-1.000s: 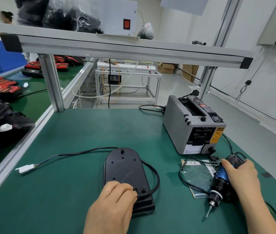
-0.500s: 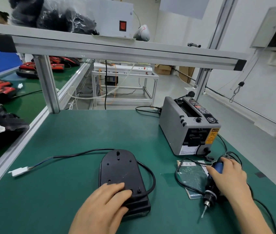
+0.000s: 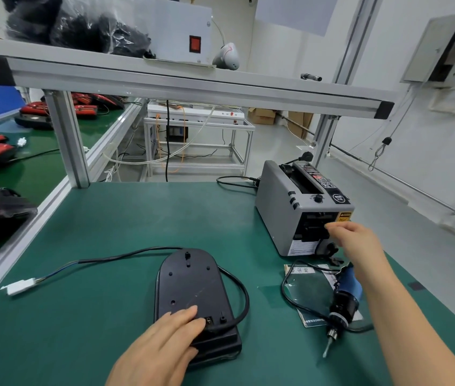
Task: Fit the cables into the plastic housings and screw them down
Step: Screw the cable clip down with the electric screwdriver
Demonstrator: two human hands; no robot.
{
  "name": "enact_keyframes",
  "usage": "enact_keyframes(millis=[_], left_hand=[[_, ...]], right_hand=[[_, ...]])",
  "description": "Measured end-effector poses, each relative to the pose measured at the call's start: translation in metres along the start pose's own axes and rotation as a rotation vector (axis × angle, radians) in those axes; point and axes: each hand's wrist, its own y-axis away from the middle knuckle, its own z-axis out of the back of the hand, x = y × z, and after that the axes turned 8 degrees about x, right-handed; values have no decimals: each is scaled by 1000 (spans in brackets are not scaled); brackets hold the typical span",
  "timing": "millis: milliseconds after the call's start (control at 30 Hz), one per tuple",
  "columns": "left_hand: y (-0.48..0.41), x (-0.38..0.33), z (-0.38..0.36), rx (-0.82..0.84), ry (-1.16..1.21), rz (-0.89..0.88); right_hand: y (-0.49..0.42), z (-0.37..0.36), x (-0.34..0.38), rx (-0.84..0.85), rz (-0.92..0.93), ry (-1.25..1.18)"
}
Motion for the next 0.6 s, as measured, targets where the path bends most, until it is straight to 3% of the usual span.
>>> enact_keyframes(millis=[267,600], left_hand=[[2,2,-4,25,22,19],[1,3,-3,27,21,-7]], right_hand=[[-26,1,-6,54,-189,-33],[-34,-2,-7,41,-196,-95]])
